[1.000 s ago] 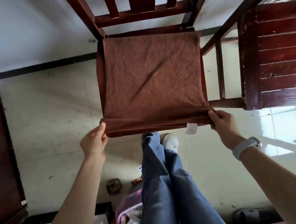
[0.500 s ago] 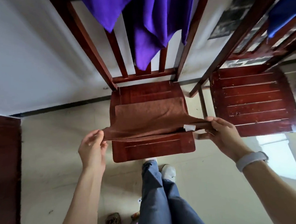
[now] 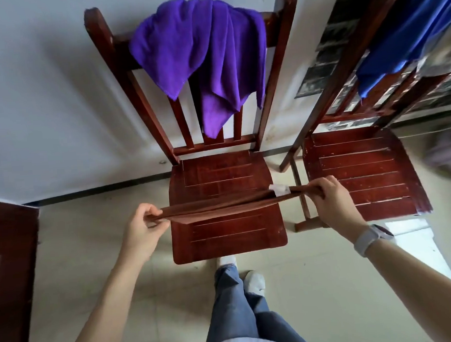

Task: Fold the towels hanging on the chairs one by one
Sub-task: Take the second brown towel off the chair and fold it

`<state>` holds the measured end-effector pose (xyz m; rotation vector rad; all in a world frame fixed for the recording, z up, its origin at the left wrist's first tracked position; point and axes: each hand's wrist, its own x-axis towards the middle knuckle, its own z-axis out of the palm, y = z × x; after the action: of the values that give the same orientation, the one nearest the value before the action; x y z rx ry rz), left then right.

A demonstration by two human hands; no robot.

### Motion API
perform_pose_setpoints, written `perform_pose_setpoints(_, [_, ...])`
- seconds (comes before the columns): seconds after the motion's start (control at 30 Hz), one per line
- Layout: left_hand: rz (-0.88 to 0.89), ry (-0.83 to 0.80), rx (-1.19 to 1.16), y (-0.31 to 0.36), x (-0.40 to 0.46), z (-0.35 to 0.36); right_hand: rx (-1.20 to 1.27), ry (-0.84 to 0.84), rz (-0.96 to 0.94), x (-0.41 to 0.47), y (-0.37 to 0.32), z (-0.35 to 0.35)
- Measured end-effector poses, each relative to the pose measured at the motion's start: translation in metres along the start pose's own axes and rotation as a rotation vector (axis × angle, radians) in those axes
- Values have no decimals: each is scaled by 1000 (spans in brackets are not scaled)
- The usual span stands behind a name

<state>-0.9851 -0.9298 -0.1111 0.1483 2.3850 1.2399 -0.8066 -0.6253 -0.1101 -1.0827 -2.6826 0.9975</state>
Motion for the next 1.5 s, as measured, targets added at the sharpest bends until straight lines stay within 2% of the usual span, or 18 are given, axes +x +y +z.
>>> perform_pose_setpoints(0.13, [228,4,342,-1,1,1,-42,51,-148,3,11,-6])
perform_pose_setpoints(0.23, [348,6,418,2,3,-1,-32,26,-234,3,14,-13])
perform_pose_setpoints(0.37, [475,8,490,6,4,-5,-174,-24,-394,1,19,-21])
perform_pose_setpoints(0.5, [518,-11,598,5,8,-8,-373,-126,-578,3,17,-27])
perform_pose_setpoints(0.77, [492,-21,634,2,10,-19,-533,-364,-666,5,31,-19])
perform_pose_setpoints(0.97, [490,31,705,2,10,-18,-611,-295,-693,8,34,-9])
perform_pose_setpoints(1.13, [498,8,701,4,11,-17,-704,-346,-642,13,34,-10])
perform_pose_setpoints(1.33, [487,83,741,3,12,-16,-486,-105,-781,14,30,-11])
perform_pose_setpoints(1.5, [520,180,758,-1,0,-17,-404,1,-785,3,31,-7])
